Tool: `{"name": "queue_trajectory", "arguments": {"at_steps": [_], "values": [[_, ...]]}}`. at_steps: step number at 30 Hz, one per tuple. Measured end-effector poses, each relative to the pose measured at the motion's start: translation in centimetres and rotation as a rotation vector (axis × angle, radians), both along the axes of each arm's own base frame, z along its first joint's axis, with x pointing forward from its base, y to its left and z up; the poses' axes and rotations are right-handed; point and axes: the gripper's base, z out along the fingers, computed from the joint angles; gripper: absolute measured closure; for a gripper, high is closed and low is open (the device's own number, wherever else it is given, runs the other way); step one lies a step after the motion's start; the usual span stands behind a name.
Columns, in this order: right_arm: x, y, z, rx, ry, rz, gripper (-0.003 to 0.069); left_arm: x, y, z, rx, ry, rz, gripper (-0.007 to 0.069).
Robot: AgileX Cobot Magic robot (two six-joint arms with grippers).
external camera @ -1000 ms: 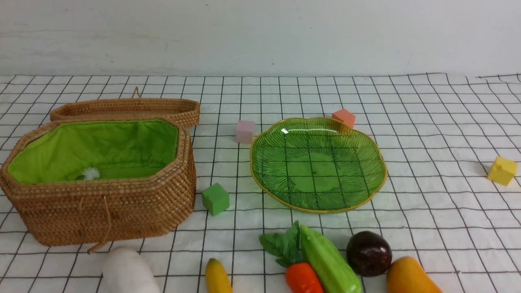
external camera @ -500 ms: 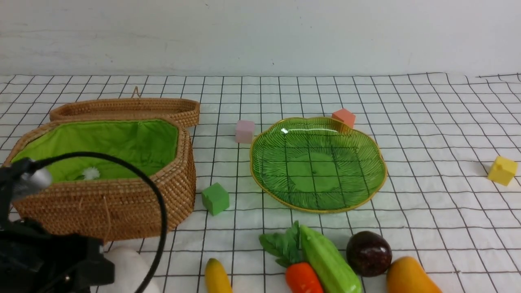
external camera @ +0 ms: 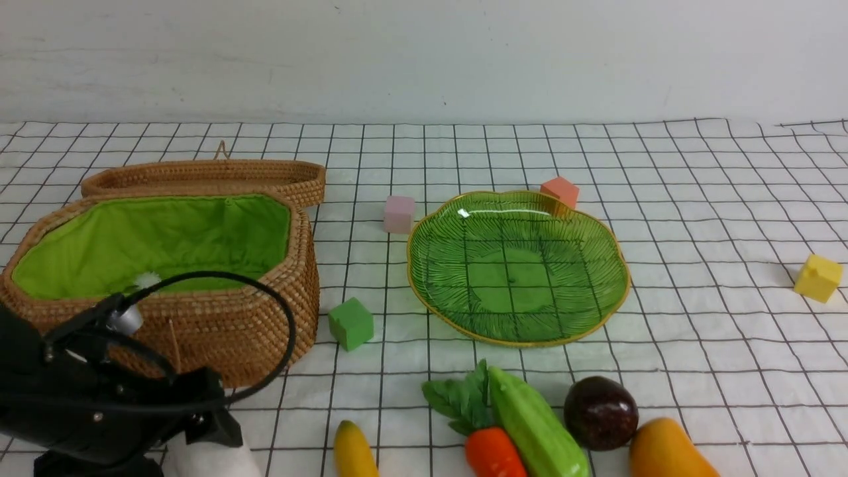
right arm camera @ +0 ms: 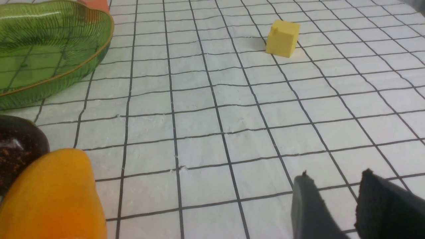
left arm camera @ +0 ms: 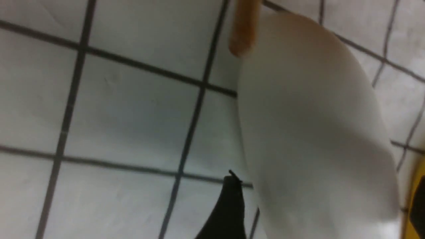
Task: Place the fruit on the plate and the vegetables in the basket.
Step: Take a daikon with your left arm and place it on the basket on the left.
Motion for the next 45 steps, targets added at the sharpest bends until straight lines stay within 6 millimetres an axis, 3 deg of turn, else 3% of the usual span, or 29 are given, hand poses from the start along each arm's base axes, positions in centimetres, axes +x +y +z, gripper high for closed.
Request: {"name": "queue_trajectory", "arguments": {"at_steps": [4, 6, 11, 19, 21, 22, 25, 26, 27, 30, 34, 36, 37, 42, 45], "values": [[0.0, 0.0, 0.0, 0.0, 0.0, 0.0, 0.0417, 1.2, -0.1, -2.0, -0.027, 0.031, 0.063, 0.0027], [0.0, 0.0, 0.0, 0.0, 0.0, 0.0, 0.0417, 1.5, -0.1, -2.1, -0.034, 0.022, 0.059, 0.0096], [0.0, 0.0, 0.0, 0.0, 0.0, 0.0, 0.0417, 0.9, -0.5, -1.2, -0.068, 0.024, 0.018, 0.0105], [0.0, 0.0, 0.0, 0.0, 0.0, 0.0, 0.0417, -2.5, -1.2, 5.3, -0.164, -0.104, -0.02, 0.0105], [0.0, 0.0, 0.0, 0.0, 0.0, 0.0, 0.0417, -3.5, -1.3, 8.8, -0.194, -0.215, -0.01, 0.0105], [0.0, 0.0, 0.0, 0.0, 0.0, 0.0, 0.0417, -3.6, -1.3, 9.7, -0.199, -0.242, -0.002, 0.0105], [0.0, 0.0, 0.0, 0.0, 0.0, 0.0, 0.0417, -3.2, -1.0, 13.6, -0.2, -0.385, 0.037, 0.0105], [0.0, 0.0, 0.0, 0.0, 0.0, 0.0, 0.0417, -3.1, -0.9, 13.8, -0.201, -0.394, 0.047, 0.0105], [0.0, 0.0, 0.0, 0.0, 0.0, 0.0, 0.0417, -2.4, -0.7, 15.3, -0.192, -0.449, 0.085, 0.0105], [0.0, 0.0, 0.0, 0.0, 0.0, 0.0, 0.0417, 0.2, 0.0, 16.7, -0.19, -0.495, 0.21, 0.0105], [0.0, 0.0, 0.0, 0.0, 0.0, 0.0, 0.0417, 4.1, 1.0, 15.7, -0.231, -0.433, 0.379, 0.0105], [0.0, 0.0, 0.0, 0.0, 0.0, 0.0, 0.0417, 5.6, 1.4, 14.8, -0.241, -0.387, 0.428, 0.0105], [0.0, 0.0, 0.0, 0.0, 0.0, 0.0, 0.0417, 7.3, 1.6, 13.6, -0.238, -0.336, 0.456, 0.0105], [0.0, 0.0, 0.0, 0.0, 0.0, 0.0, 0.0417, 10.0, 1.5, 11.5, -0.233, -0.23, 0.459, 0.0105], [0.0, 0.0, 0.0, 0.0, 0.0, 0.0, 0.0417, 10.7, 1.4, 11.2, -0.232, -0.211, 0.455, 0.0092]]}}
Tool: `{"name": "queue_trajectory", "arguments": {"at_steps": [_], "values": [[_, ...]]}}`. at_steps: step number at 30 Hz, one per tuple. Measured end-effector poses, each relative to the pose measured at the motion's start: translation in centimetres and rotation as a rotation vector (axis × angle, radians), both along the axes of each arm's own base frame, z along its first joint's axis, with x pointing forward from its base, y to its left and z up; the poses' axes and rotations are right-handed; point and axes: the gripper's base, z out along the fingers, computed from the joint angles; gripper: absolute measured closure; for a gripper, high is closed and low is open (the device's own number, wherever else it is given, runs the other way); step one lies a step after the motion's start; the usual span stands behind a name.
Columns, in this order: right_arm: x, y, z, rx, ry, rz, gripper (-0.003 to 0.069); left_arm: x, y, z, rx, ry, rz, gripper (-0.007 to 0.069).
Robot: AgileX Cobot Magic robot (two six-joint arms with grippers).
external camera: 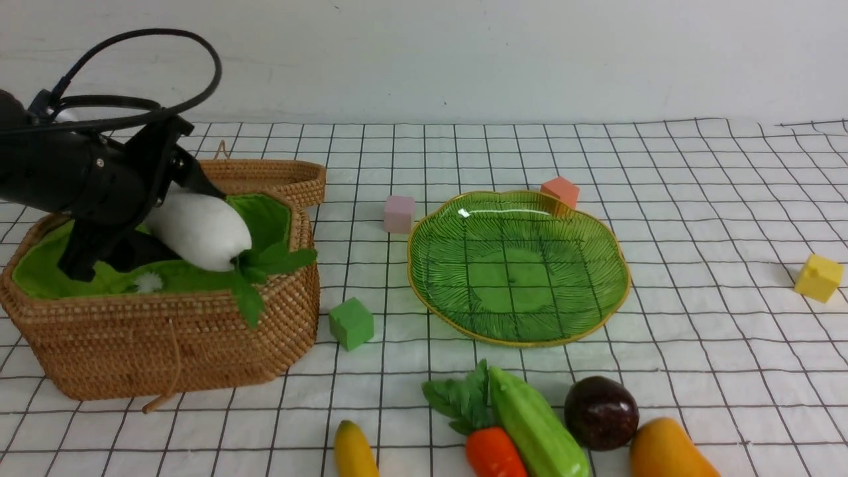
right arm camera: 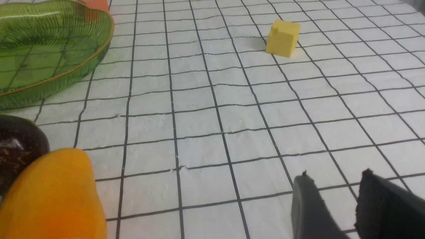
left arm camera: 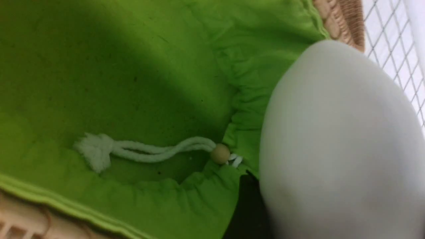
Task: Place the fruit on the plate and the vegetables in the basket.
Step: Take a daikon with your left arm and place it on the basket on the left, then use the left arm to grab a banana and put it into the right plate
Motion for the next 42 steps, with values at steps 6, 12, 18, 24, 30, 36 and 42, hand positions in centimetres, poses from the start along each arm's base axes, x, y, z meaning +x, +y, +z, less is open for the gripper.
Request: {"name": "queue_trajectory", "arguments": {"at_steps": [6, 12, 18, 24, 30, 36, 42], "values": [[0.0, 0.0, 0.0, 0.0, 0.0, 0.0, 0.0417, 0.1, 0.0, 1.3, 0.053, -0.047, -0.065, -0.0041], [0.0, 0.0, 0.0, 0.0, 0.0, 0.0, 0.0417, -1.6, 0.0, 4.0, 0.141, -0.111, -0.146, -0.0019], [0.0, 0.0, 0.0, 0.0, 0.0, 0.0, 0.0417, -6.4, -1.6, 6.7, 0.287, -0.09, -0.357, 0.005], [0.0, 0.0, 0.0, 0.0, 0.0, 0.0, 0.0417, -11.8, -7.3, 4.7, 0.266, 0.0, -0.56, 0.0064], [0.0, 0.0, 0.0, 0.0, 0.0, 0.0, 0.0417, -13.3, -13.3, -0.9, 0.184, 0.088, -0.603, 0.0064], [0.0, 0.0, 0.0, 0.0, 0.0, 0.0, 0.0417, -11.4, -17.1, -6.8, 0.195, 0.205, -0.596, 0.0064], [0.0, 0.0, 0.0, 0.0, 0.0, 0.0, 0.0417, -10.2, -18.2, -12.5, 0.245, 0.377, -0.574, 0.0064]]}}
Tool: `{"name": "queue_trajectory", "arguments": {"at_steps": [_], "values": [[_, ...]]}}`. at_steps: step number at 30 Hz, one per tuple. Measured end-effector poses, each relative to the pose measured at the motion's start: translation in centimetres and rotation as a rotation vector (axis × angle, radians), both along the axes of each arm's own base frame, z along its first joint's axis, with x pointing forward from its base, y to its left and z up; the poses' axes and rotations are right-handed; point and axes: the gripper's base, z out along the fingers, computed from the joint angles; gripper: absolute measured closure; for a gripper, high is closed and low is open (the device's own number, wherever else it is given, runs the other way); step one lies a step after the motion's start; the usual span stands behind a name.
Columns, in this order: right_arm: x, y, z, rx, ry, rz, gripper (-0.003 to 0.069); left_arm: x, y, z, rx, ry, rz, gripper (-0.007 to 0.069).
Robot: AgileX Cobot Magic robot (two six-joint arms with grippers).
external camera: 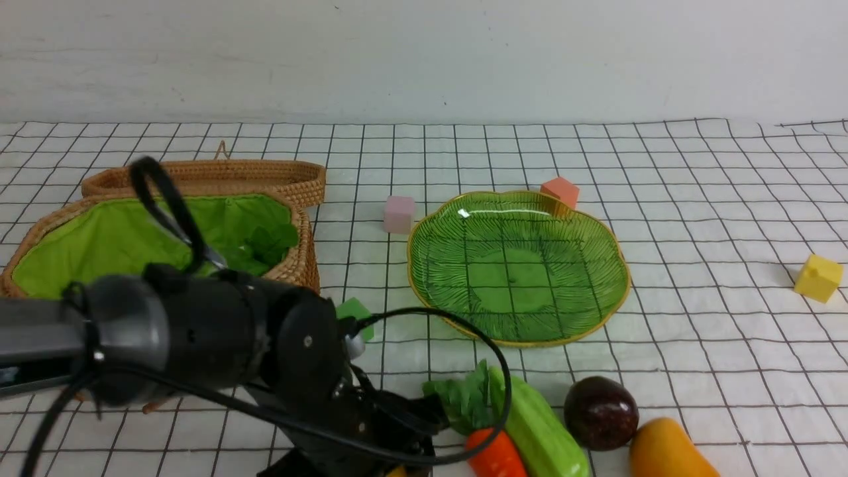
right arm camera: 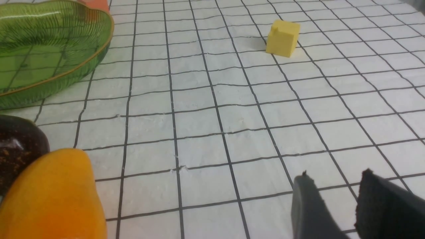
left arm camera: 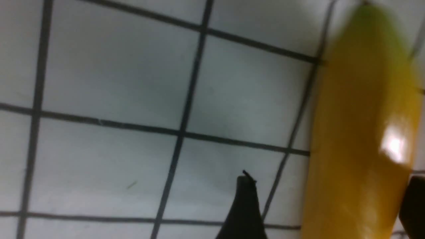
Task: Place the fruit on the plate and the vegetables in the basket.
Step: Use the left arm to grab a banana and put it into the right plate
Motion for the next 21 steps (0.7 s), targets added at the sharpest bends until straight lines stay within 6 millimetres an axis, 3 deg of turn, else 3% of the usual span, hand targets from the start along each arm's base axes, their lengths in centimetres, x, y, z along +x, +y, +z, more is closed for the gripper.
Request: {"name": "queue_trajectory", "arguments": {"at_steps": [7, 12, 16, 17, 18, 19, 20, 21], "values": [[0.0, 0.0, 0.0, 0.0, 0.0, 0.0, 0.0417, 0.8, -0.7, -0.2, 0.013, 0.02, -0.011, 0.0116], [0.0, 0.0, 0.0, 0.0, 0.0, 0.0, 0.0417, 1.3, -1.0, 0.8, 0.004, -0.022, -0.07, 0.0304], [0.0, 0.0, 0.0, 0.0, 0.0, 0.0, 0.0417, 1.6, -1.3, 5.8, -0.053, -0.135, -0.123, 0.0312], [0.0, 0.0, 0.0, 0.0, 0.0, 0.0, 0.0417, 1.7, -1.3, 6.1, -0.057, -0.144, -0.124, 0.0312], [0.0, 0.0, 0.0, 0.0, 0.0, 0.0, 0.0417, 1.9, -1.3, 8.9, -0.078, -0.217, -0.141, 0.0312], [0.0, 0.0, 0.0, 0.0, 0.0, 0.0, 0.0417, 1.9, -1.3, 9.2, -0.079, -0.226, -0.143, 0.0312], [0.0, 0.0, 0.0, 0.0, 0.0, 0.0, 0.0417, 2.5, -1.2, 12.1, -0.094, -0.315, -0.153, 0.0312], [0.0, 0.0, 0.0, 0.0, 0.0, 0.0, 0.0417, 2.7, -1.1, 12.8, -0.093, -0.335, -0.153, 0.0312]]}}
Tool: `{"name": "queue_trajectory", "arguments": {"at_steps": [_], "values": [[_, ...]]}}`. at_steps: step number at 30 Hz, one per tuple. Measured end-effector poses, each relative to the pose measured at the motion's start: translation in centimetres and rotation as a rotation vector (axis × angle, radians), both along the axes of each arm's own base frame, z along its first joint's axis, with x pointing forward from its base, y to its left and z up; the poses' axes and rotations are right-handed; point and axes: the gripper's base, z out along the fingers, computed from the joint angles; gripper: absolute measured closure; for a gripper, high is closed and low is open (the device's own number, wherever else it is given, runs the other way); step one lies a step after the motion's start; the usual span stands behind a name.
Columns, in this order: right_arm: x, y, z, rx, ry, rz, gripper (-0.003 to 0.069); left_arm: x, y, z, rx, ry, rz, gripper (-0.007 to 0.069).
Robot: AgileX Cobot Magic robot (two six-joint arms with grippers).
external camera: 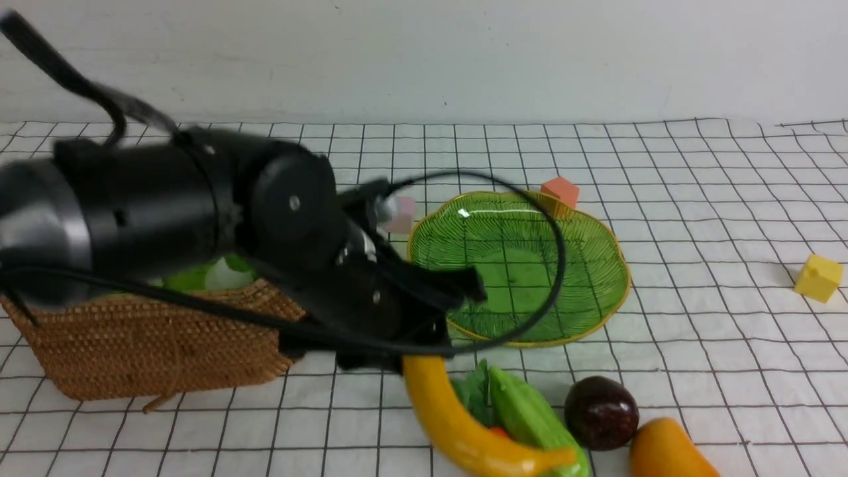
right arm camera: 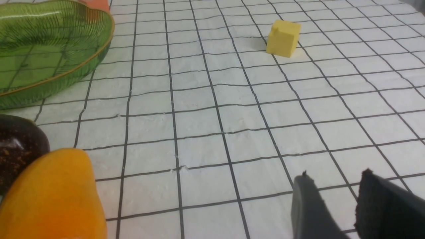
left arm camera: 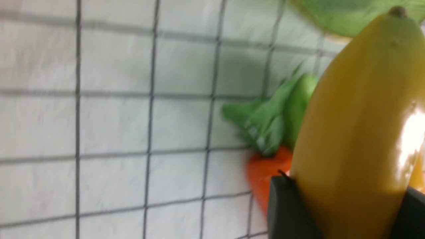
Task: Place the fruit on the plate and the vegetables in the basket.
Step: Use the left arm to grab a banana and put it into the right plate
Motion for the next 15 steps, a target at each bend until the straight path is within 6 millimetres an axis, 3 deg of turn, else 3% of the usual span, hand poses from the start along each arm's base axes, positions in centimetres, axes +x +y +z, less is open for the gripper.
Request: {"name": "queue_trajectory", "arguments": {"at_steps": [1, 2, 5, 7, 8, 11, 15], "values": [[0.0, 0.0, 0.0, 0.0, 0.0, 0.0, 0.0417, 0.8, 0.0, 2.0, -0.026, -0.063, 0.016, 0.0312], [0.0, 0.0, 0.0, 0.0, 0.0, 0.0, 0.0417, 1.0, 0.1, 2.3, -0.03, -0.072, 0.021, 0.0312], [0.0, 0.0, 0.0, 0.0, 0.0, 0.0, 0.0417, 4.3, 0.3, 5.4, -0.089, -0.188, 0.1, 0.0312], [0.0, 0.0, 0.0, 0.0, 0.0, 0.0, 0.0417, 7.1, -0.2, 5.7, -0.108, -0.237, 0.131, 0.0312], [0.0, 0.0, 0.0, 0.0, 0.0, 0.0, 0.0417, 7.4, -0.3, 5.7, -0.107, -0.238, 0.132, 0.0312], [0.0, 0.0, 0.0, 0.0, 0.0, 0.0, 0.0417, 11.8, -2.6, 3.0, -0.084, -0.243, 0.125, 0.0312], [0.0, 0.0, 0.0, 0.0, 0.0, 0.0, 0.0417, 15.6, -5.0, -1.6, -0.051, -0.208, 0.113, 0.0305]]}}
